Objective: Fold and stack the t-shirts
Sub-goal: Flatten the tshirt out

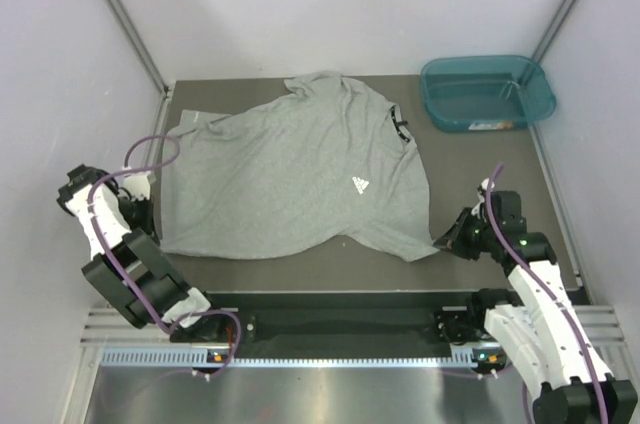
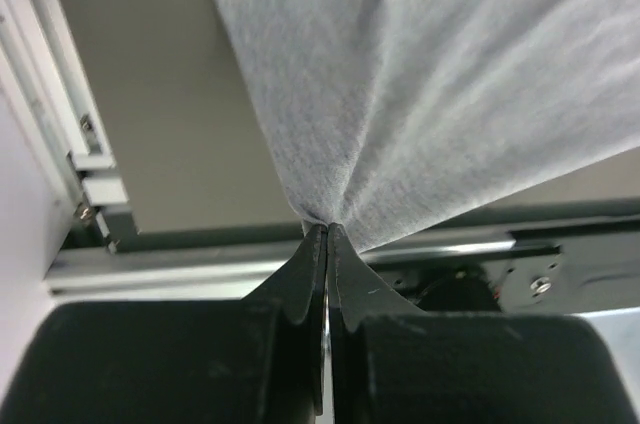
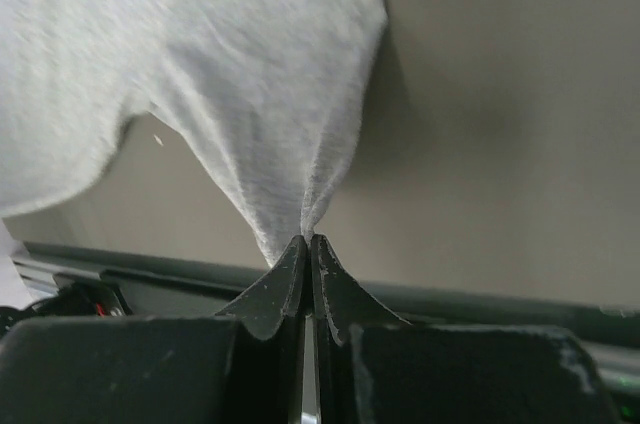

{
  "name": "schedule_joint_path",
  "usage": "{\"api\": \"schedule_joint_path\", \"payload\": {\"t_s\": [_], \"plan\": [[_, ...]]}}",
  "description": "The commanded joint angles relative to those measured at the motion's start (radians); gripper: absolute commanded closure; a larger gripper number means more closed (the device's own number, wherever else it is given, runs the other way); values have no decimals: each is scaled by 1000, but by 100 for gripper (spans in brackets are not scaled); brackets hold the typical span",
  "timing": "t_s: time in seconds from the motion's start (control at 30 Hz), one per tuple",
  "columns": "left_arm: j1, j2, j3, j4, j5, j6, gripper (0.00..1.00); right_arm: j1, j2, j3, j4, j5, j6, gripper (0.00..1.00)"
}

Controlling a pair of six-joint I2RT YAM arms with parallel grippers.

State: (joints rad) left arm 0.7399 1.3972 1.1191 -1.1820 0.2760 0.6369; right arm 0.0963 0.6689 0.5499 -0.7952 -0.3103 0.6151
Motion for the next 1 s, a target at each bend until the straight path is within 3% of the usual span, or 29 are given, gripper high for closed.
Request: {"api": "schedule_joint_path", "payload": {"t_s": [0.0, 0.1, 0.27, 0.4, 0.53, 0.73, 0.97], "plan": [[29, -44, 8, -31, -83, 109, 100, 8, 1, 39, -157, 10, -31, 100], [52, -23, 53, -15, -101, 122, 100, 6, -3, 88, -225, 42, -38, 100], [55, 48, 177, -39, -71, 104, 100, 8, 93, 323, -233, -111, 29, 100], [56, 71, 212, -2, -78, 98, 100, 8, 106, 426, -292, -121, 46, 100], [56, 80, 176, 22, -81, 93, 100, 8, 48, 267, -340, -127, 61, 100], [56, 63, 52, 67, -106, 106, 100, 8, -40, 10, -236, -99, 127, 100], [56, 40, -50, 153, -138, 99, 100, 8, 53, 28, -171, 108, 45, 100]]}}
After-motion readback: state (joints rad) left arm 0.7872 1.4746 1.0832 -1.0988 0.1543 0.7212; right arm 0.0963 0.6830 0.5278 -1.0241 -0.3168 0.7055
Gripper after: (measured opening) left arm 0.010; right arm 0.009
